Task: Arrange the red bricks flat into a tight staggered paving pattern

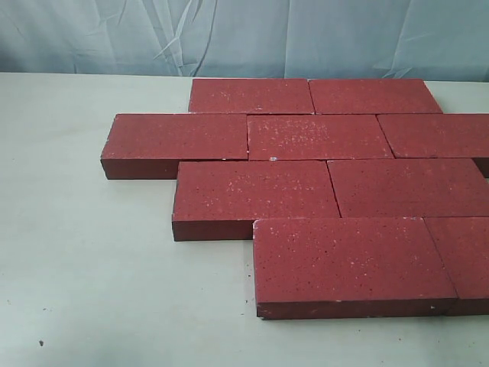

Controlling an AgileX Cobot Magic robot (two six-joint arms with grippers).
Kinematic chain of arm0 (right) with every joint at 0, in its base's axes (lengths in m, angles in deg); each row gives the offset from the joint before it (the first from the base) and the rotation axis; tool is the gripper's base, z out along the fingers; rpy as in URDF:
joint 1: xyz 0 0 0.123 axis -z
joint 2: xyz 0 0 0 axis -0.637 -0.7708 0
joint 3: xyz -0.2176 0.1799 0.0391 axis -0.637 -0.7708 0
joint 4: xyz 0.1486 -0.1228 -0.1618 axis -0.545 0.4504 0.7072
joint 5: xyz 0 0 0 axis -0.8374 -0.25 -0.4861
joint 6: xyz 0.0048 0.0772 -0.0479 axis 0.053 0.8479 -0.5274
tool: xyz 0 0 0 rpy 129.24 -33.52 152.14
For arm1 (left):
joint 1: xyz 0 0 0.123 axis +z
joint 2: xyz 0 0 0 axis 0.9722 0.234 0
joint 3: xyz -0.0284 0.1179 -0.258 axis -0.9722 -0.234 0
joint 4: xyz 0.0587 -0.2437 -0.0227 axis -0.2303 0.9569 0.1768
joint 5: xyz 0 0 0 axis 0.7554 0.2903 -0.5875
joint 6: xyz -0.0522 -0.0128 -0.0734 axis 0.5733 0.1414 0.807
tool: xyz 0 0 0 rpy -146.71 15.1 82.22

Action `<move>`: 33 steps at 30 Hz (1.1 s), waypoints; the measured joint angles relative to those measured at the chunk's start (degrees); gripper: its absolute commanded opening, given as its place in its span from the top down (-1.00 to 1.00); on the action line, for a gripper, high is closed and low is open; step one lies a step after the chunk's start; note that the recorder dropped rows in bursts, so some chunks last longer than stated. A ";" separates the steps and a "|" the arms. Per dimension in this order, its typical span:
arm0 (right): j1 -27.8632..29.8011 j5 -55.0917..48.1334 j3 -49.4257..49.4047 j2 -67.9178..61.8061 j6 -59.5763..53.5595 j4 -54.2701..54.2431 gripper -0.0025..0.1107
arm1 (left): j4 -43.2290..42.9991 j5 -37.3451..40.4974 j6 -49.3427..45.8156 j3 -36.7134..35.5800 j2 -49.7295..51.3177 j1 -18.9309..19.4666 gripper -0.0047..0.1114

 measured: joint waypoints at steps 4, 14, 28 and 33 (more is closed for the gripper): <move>0.00 0.00 0.00 0.00 0.00 0.00 0.97 | -1.61 0.00 -0.10 0.00 0.00 0.00 0.92; 0.00 0.00 0.00 0.00 0.00 -0.34 0.97 | -10.31 0.00 -0.22 0.00 0.00 0.00 0.92; 0.00 0.00 0.00 0.00 0.00 -0.34 0.97 | -10.40 0.00 -0.22 0.00 0.00 0.00 0.92; 0.00 0.00 0.00 0.00 0.00 -0.34 0.97 | -10.44 0.00 -0.22 0.00 0.00 0.00 0.92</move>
